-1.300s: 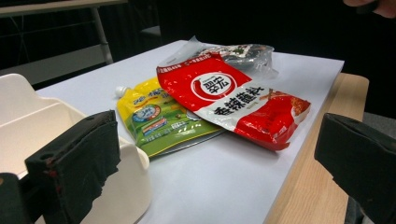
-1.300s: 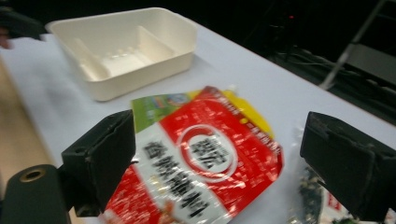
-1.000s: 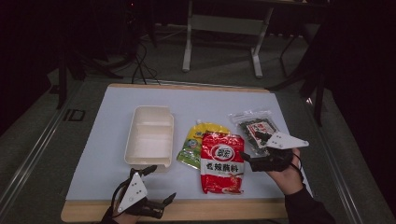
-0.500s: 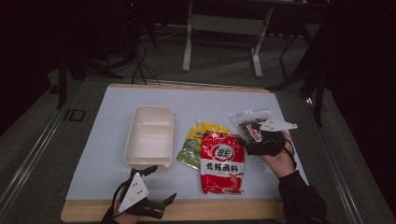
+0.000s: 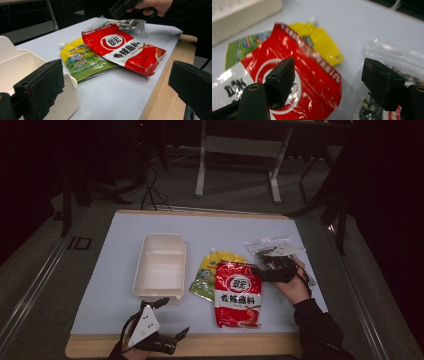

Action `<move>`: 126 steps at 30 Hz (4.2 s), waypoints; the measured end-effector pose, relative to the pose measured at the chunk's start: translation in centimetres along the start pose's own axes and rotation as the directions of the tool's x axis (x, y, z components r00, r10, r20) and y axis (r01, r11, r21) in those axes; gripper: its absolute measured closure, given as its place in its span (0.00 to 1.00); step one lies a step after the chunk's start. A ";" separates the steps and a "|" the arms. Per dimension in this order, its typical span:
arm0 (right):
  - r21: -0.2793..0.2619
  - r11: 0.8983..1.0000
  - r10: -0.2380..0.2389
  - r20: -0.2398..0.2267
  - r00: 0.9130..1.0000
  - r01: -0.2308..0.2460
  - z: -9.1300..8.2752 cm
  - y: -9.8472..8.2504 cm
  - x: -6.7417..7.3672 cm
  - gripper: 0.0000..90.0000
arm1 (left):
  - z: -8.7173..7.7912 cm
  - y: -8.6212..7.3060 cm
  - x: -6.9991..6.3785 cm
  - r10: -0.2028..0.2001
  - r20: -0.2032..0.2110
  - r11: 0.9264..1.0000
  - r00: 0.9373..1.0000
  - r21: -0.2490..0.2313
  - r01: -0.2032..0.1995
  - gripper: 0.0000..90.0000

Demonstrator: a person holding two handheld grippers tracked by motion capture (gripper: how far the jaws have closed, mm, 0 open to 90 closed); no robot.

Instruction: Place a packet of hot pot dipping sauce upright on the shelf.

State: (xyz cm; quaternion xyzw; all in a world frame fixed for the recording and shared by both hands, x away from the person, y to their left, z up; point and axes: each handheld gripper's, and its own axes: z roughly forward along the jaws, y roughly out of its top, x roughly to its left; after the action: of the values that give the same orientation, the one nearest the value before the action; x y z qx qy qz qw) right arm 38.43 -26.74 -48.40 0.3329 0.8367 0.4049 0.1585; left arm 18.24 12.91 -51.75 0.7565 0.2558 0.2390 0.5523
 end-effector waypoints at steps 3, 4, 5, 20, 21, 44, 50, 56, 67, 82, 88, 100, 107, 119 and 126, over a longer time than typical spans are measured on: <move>0.025 1.000 0.006 -0.006 1.000 -0.006 0.7 -0.4 -0.3 0.35 | 0.0 0.0 0.0 -0.002 0.001 1.000 1.000 0.004 0.002 0.01; 0.037 0.999 0.016 -0.018 1.000 -0.015 0.9 -0.5 -0.4 0.35 | 0.0 0.0 0.0 -0.002 0.001 1.000 1.000 0.004 0.002 0.01; 0.045 0.999 0.022 -0.029 0.999 -0.021 1.1 -0.6 -0.5 0.35 | 0.1 0.0 0.0 -0.001 0.001 1.000 1.000 0.004 0.001 0.01; 0.159 0.987 0.038 -0.098 0.994 -0.022 2.6 -1.1 -1.5 0.77 | 0.2 -0.1 0.0 0.007 0.004 1.000 1.000 0.013 -0.007 0.01; 0.159 0.987 0.038 -0.098 0.994 -0.022 2.6 -1.1 -1.5 0.77 | 0.2 -0.1 0.0 0.007 0.004 1.000 1.000 0.013 -0.007 0.02; 0.054 0.993 -0.102 -0.093 0.990 0.107 -3.6 1.8 1.7 1.00 | 0.2 1.2 -0.8 0.034 0.006 0.999 0.999 -0.001 -0.034 0.02; -0.007 0.989 -0.148 -0.102 0.984 0.148 -5.9 2.9 3.3 1.00 | 0.4 2.8 -0.7 -0.020 0.081 0.999 0.997 0.043 0.016 0.02; -0.047 0.979 -0.203 -0.116 0.972 0.199 -7.7 3.7 5.3 1.00 | 0.8 4.6 -0.5 -0.017 0.105 0.999 0.994 0.039 0.013 0.02; -0.121 0.957 -0.282 -0.152 0.947 0.265 -11.0 4.3 8.8 1.00 | 3.2 7.8 0.2 0.022 0.116 0.998 0.993 0.056 -0.029 0.10; -0.178 0.931 -0.350 -0.193 0.916 0.319 -13.0 4.5 11.1 1.00 | 6.8 8.9 -0.5 0.009 0.194 0.999 0.981 0.042 -0.018 0.54; -0.190 0.924 -0.369 -0.200 0.908 0.333 -13.6 4.7 11.8 1.00 | 6.5 9.5 -0.5 0.017 0.249 0.999 0.968 0.033 -0.026 0.89; -0.246 0.914 -0.380 -0.233 0.895 0.324 -15.1 4.8 11.8 0.83 | 4.9 11.8 -0.3 0.048 0.288 0.999 0.956 -0.007 -0.048 1.00; -0.202 0.938 -0.333 -0.295 0.896 0.282 -12.2 3.4 11.2 0.79 | 5.0 11.8 0.2 0.020 0.280 1.000 0.960 -0.001 -0.021 1.00; -0.203 0.943 -0.319 -0.310 0.896 0.265 -11.1 3.2 10.6 0.86 | 4.8 12.3 0.2 0.031 0.276 0.999 0.961 -0.023 -0.026 1.00; -0.189 0.938 -0.339 -0.321 0.884 0.291 -11.4 3.3 10.9 0.99 | 5.0 12.1 0.5 0.007 0.290 1.000 0.957 -0.020 -0.002 1.00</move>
State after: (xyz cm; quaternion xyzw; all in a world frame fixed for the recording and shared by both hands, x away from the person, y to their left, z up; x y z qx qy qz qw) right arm 25.85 -24.25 -38.67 0.1039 0.8650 0.4819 0.0938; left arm 23.38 6.54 -41.53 0.7786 0.1683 0.1294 0.5905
